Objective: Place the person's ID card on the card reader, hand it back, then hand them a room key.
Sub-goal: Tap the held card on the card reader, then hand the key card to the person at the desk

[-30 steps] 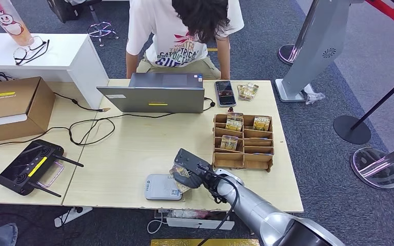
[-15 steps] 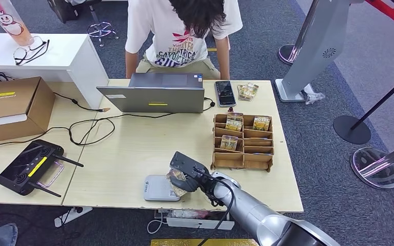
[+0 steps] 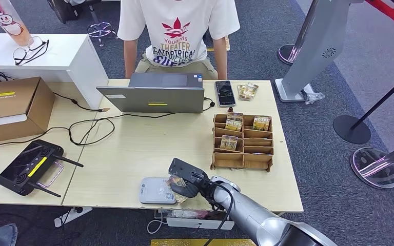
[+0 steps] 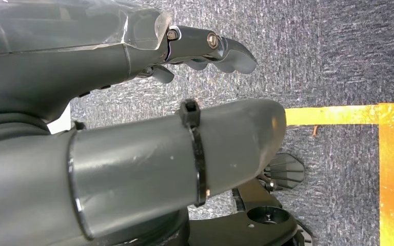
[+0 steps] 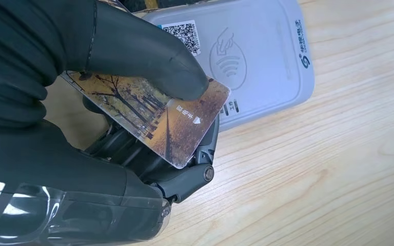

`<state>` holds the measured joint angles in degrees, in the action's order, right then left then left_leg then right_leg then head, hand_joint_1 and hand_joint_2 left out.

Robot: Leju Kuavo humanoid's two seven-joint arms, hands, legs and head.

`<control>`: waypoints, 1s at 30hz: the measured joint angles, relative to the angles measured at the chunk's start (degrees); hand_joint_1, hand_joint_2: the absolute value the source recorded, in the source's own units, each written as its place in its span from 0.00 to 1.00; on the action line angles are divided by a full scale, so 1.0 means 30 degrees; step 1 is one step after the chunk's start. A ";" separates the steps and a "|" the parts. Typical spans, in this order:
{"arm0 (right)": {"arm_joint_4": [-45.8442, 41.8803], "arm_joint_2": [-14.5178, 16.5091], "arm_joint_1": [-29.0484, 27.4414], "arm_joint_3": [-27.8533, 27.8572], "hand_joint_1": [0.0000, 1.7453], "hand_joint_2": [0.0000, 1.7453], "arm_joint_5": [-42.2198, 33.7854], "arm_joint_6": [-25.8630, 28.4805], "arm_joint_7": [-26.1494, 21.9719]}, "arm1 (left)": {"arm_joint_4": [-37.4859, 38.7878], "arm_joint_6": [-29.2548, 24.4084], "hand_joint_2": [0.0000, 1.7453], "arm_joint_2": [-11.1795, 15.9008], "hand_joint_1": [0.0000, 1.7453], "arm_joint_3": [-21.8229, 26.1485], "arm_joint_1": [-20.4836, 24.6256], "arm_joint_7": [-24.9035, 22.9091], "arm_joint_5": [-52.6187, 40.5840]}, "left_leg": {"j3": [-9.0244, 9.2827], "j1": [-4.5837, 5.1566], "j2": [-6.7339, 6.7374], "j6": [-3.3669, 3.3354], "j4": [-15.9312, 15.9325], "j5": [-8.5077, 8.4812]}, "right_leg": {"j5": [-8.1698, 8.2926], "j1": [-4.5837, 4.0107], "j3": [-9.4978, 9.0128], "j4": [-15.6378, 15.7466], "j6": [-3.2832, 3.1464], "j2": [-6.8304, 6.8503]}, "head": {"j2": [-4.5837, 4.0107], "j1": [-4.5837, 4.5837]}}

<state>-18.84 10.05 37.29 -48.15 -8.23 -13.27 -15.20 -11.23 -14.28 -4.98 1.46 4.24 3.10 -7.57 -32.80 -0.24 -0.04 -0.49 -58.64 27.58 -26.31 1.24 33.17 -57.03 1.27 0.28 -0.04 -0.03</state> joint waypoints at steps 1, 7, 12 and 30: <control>0.0009 0.0000 -0.0001 -0.0002 1.00 1.00 0.0036 -0.0002 0.0046 | 0.0000 0.0011 0.00 0.0000 0.00 -0.0004 0.0001 0.0000 -0.0016 | 0.0001 0.0000 0.0000 0.0000 0.0000 0.0000 | 0.0000 0.0000 0.0000 0.0000 0.0000 0.0000 | 0.0000 0.0000; 0.0027 0.0000 -0.0004 -0.0002 1.00 1.00 0.0122 -0.0005 0.0091 | 0.0000 0.0038 0.00 0.0000 0.00 -0.0007 0.0001 0.0000 -0.0056 | 0.0001 0.0000 0.0000 0.0000 0.0000 0.0000 | 0.0000 0.0000 0.0000 0.0000 0.0000 0.0000 | 0.0000 0.0004; 0.0160 0.0000 -0.0047 -0.0033 1.00 1.00 0.0248 0.0000 0.0290 | 0.0000 0.0047 0.00 0.0000 0.00 -0.0029 0.0004 0.0000 -0.0122 | 0.0006 0.0000 0.0002 0.0001 0.0000 -0.0001 | 0.0002 0.0001 -0.0003 0.0001 -0.0001 -0.0001 | 0.0000 0.0002; 0.0204 -0.0011 -0.0118 -0.0196 1.00 1.00 0.0400 0.0346 0.0590 | 0.0000 0.0042 0.00 0.0000 0.00 -0.0049 0.0004 0.0000 -0.0100 | 0.0019 0.0000 0.0007 0.0005 0.0000 -0.0004 | 0.0002 0.0001 -0.0011 0.0001 -0.0003 -0.0007 | 0.0000 -0.0002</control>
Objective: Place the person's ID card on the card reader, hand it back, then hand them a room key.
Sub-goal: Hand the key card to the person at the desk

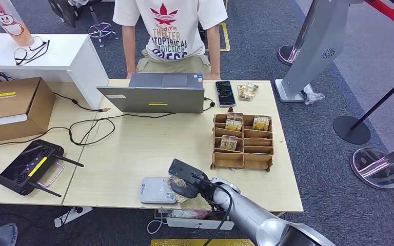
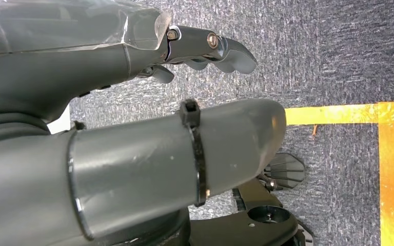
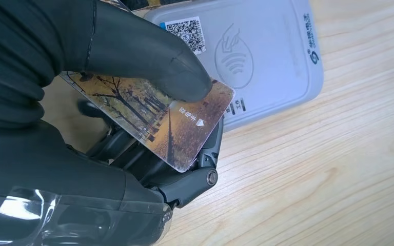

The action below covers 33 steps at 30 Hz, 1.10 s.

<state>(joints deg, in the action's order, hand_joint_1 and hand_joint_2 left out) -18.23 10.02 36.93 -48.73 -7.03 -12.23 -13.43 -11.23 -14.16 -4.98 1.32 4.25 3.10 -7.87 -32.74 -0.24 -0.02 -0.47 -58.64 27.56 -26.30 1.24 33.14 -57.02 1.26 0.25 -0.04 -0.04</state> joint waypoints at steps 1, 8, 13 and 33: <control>0.0007 -0.0007 -0.0006 -0.0033 1.00 1.00 0.0078 0.0066 0.0024 | 0.0000 0.0002 0.00 0.0000 0.00 -0.0002 0.0000 0.0000 0.0000 | 0.0000 0.0000 0.0001 0.0000 0.0000 0.0000 | 0.0000 0.0000 0.0000 0.0000 0.0000 0.0000 | 0.0000 0.0000; 0.0035 -0.0035 -0.0010 -0.0295 1.00 1.00 0.0374 0.0534 0.0007 | 0.0000 0.0055 0.00 0.0011 0.00 -0.0148 0.0005 -0.0034 -0.0007 | 0.0010 0.0000 0.0011 0.0001 0.0000 0.0000 | 0.0001 0.0000 -0.0005 0.0001 -0.0001 -0.0009 | 0.0000 0.0002; 0.0044 -0.0040 -0.0012 -0.0326 1.00 1.00 0.0547 0.0702 -0.0222 | 0.0000 0.0049 0.00 0.0042 0.00 -0.0246 0.0005 -0.0044 0.0002 | 0.0012 0.0000 0.0010 0.0004 0.0000 -0.0003 | 0.0003 0.0000 -0.0009 0.0001 -0.0003 -0.0008 | 0.0000 0.0000; -0.0825 -0.0454 0.0274 0.0160 1.00 1.00 -0.1094 -0.0309 -0.3347 | 0.0000 -0.0009 0.00 0.0073 0.00 -0.0271 -0.0029 0.0259 0.0445 | -0.0008 0.0000 0.0008 0.0007 0.0000 -0.0004 | 0.0009 -0.0004 0.0002 -0.0001 -0.0011 -0.0007 | 0.0000 0.0002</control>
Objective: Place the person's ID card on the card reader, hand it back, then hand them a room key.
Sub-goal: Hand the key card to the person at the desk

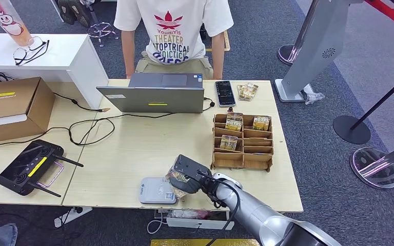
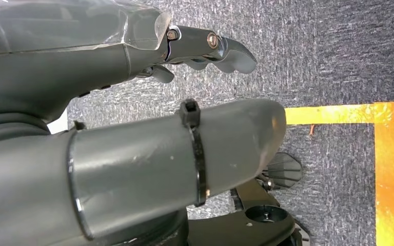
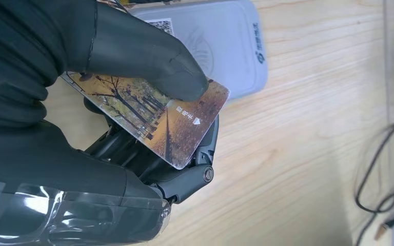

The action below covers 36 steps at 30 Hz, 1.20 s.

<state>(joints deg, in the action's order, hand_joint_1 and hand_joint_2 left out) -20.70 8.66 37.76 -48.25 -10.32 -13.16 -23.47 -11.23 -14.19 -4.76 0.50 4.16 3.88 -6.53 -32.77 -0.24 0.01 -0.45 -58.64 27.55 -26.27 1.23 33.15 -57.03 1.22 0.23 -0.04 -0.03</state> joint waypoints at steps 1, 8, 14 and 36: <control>-0.0097 -0.0026 0.0032 0.0080 1.00 1.00 -0.0102 0.0038 -0.0179 | 0.0000 -0.0004 0.00 0.0000 0.00 0.0000 -0.0005 0.0031 0.0031 | 0.0000 0.0000 0.0000 0.0000 0.0000 0.0000 | 0.0000 0.0000 0.0000 0.0000 0.0000 0.0000 | 0.0000 0.0000; -0.1961 -0.0581 0.0318 0.1108 1.00 1.00 -0.0849 0.0410 -0.1442 | 0.0000 -0.0060 0.00 -0.0007 0.00 0.0000 -0.0035 0.0235 0.0209 | -0.0002 0.0000 -0.0001 0.0003 0.0000 -0.0003 | 0.0003 0.0001 0.0000 0.0000 -0.0001 0.0001 | 0.0000 0.0003; -0.4388 -0.1185 0.0324 0.2263 1.00 1.00 -0.1185 0.0716 -0.1817 | 0.0000 -0.0137 0.00 -0.0007 0.00 0.0000 -0.0067 0.0426 0.0297 | -0.0003 0.0001 -0.0001 0.0004 -0.0001 -0.0003 | 0.0003 0.0001 0.0005 0.0000 -0.0001 0.0001 | 0.0000 -0.0002; -1.1759 -0.2612 -0.0272 0.6881 1.00 1.00 -0.0721 0.1596 -0.1343 | 0.0000 -0.0168 0.00 0.0013 0.00 0.0000 -0.0165 0.0586 0.0415 | -0.0013 0.0002 -0.0003 0.0005 -0.0001 -0.0004 | 0.0004 0.0000 0.0011 0.0000 -0.0002 0.0003 | 0.0000 0.0000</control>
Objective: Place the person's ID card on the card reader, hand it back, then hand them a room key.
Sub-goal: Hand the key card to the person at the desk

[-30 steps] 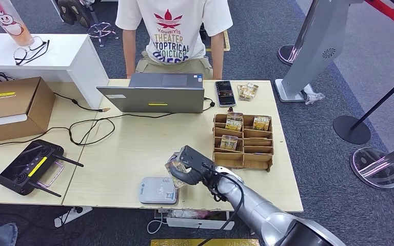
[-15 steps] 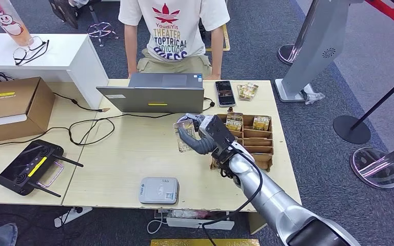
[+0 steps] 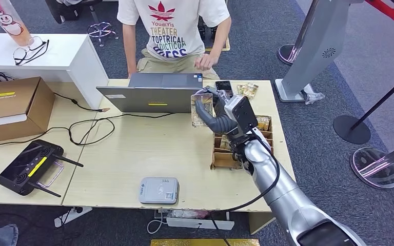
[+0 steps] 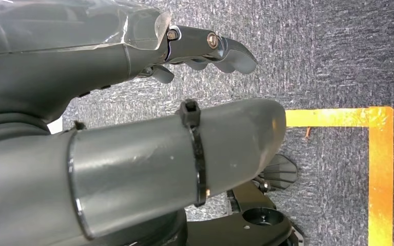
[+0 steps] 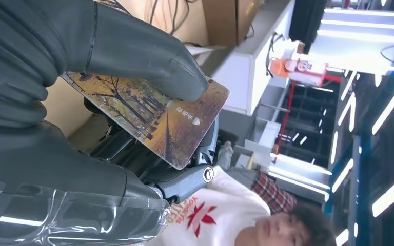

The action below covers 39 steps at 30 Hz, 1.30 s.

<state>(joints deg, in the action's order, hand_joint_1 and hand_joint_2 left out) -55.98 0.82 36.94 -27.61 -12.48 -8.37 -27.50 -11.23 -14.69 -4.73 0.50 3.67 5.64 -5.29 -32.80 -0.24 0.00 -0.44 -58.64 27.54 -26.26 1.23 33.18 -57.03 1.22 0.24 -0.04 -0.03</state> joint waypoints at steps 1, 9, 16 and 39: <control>-0.0116 -0.0013 0.0052 0.0174 1.00 1.00 0.0051 0.0029 0.0025 | 0.0000 0.0000 0.00 0.0002 0.00 0.0000 -0.0001 -0.0004 -0.0002 | 0.0000 0.0000 0.0001 0.0000 0.0000 0.0000 | 0.0000 0.0000 0.0000 0.0000 -0.0001 -0.0001 | 0.0000 0.0000; 0.0030 -0.0148 0.1537 0.1750 1.00 1.00 0.0723 0.0528 0.0467 | 0.0000 0.0060 0.00 0.0009 0.00 0.0000 0.0015 -0.0168 -0.0286 | 0.0001 0.0000 0.0000 0.0003 0.0000 -0.0004 | 0.0007 0.0000 0.0000 -0.0001 -0.0006 0.0000 | 0.0000 -0.0002; 0.1516 -0.0206 0.3208 0.2626 1.00 1.00 0.1448 0.0834 0.0830 | 0.0000 0.0064 0.00 0.0005 0.00 0.0000 0.0070 -0.0306 -0.0424 | 0.0000 0.0001 -0.0001 0.0004 -0.0001 -0.0005 | 0.0009 -0.0001 0.0000 -0.0003 -0.0007 0.0001 | 0.0000 -0.0002; 0.5860 0.0035 0.5184 0.2854 1.00 1.00 0.3671 0.2962 0.0532 | 0.0000 -0.0018 0.00 0.0009 0.00 0.0000 0.0073 -0.0434 -0.0575 | -0.0003 0.0001 -0.0006 0.0006 -0.0001 -0.0006 | 0.0009 -0.0005 -0.0001 -0.0005 -0.0007 0.0005 | 0.0000 -0.0004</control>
<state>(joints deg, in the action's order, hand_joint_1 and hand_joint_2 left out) -38.40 0.93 52.49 -19.05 -1.47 0.51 -25.91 -11.23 -14.74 -4.70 0.50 3.89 4.34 -7.02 -32.81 -0.24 -0.02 -0.42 -58.65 27.53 -26.24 1.22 33.18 -57.04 1.20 0.26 -0.04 -0.04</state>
